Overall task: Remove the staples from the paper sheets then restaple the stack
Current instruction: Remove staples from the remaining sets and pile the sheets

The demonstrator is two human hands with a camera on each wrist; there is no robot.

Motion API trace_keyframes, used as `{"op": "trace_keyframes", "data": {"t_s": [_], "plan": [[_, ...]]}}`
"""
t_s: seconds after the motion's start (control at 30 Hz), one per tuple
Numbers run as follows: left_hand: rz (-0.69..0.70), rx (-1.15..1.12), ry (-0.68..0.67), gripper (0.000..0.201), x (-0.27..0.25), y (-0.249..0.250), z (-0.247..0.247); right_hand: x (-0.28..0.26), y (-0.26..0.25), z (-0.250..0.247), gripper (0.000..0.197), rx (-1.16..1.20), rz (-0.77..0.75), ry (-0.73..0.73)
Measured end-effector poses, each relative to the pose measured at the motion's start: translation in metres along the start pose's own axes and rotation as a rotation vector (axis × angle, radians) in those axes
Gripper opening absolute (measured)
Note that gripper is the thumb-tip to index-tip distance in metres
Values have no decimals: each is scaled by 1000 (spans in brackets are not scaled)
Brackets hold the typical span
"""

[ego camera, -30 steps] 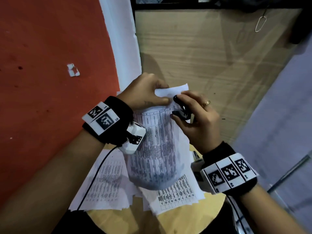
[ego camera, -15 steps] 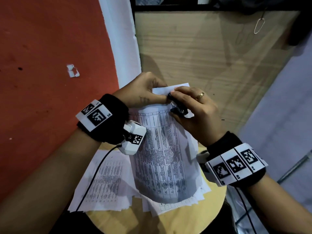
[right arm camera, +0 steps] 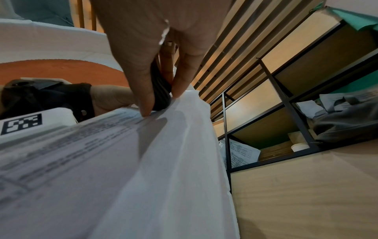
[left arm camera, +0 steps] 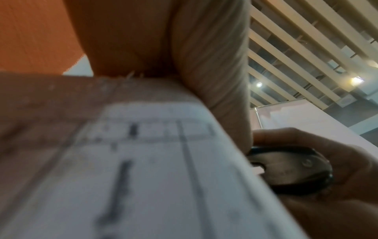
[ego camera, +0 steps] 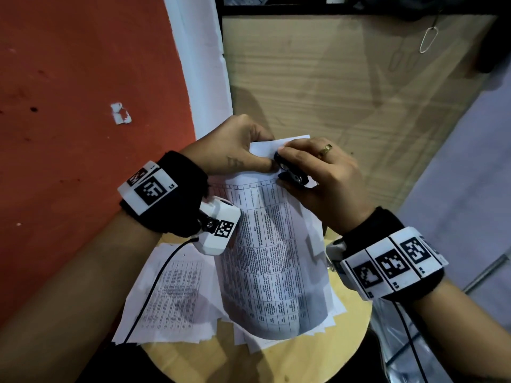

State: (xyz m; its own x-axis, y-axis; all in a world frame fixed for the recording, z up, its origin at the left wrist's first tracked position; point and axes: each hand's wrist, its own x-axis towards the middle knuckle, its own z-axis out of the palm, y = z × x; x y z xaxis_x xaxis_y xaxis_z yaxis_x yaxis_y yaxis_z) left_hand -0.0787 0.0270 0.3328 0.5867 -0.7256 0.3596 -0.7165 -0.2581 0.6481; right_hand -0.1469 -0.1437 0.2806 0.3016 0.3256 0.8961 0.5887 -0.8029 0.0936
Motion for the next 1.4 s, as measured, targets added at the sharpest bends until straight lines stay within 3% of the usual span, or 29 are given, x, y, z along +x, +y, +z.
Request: {"op": "trace_keyframes", "data": {"t_s": [0.3, 0.4, 0.67, 0.83, 1.03, 1.13, 1.4], "plan": [[-40, -75, -9, 23, -2, 1, 3, 1, 2, -7, 25, -22, -74, -96], [-64, -120, -12, 14, -3, 2, 3, 4, 3, -8, 23, -27, -97, -112], [-70, -182, -17, 12, -4, 4, 3, 6, 4, -11, 20, -4, -78, -90], [-75, -211, -36, 8, -5, 5, 2, 5, -1, -14, 25, 111, 88, -33], [-58, -265, -29, 22, -8, 6, -2, 9, -1, -21, 31, 406, 338, 7], [-51, -300, -3, 26, -9, 8, 1, 7, 0, -21, 35, 465, 389, 29], [-28, -460, 62, 13, -11, 12, 8, 4, -1, -18, 37, 676, 517, 102]]}}
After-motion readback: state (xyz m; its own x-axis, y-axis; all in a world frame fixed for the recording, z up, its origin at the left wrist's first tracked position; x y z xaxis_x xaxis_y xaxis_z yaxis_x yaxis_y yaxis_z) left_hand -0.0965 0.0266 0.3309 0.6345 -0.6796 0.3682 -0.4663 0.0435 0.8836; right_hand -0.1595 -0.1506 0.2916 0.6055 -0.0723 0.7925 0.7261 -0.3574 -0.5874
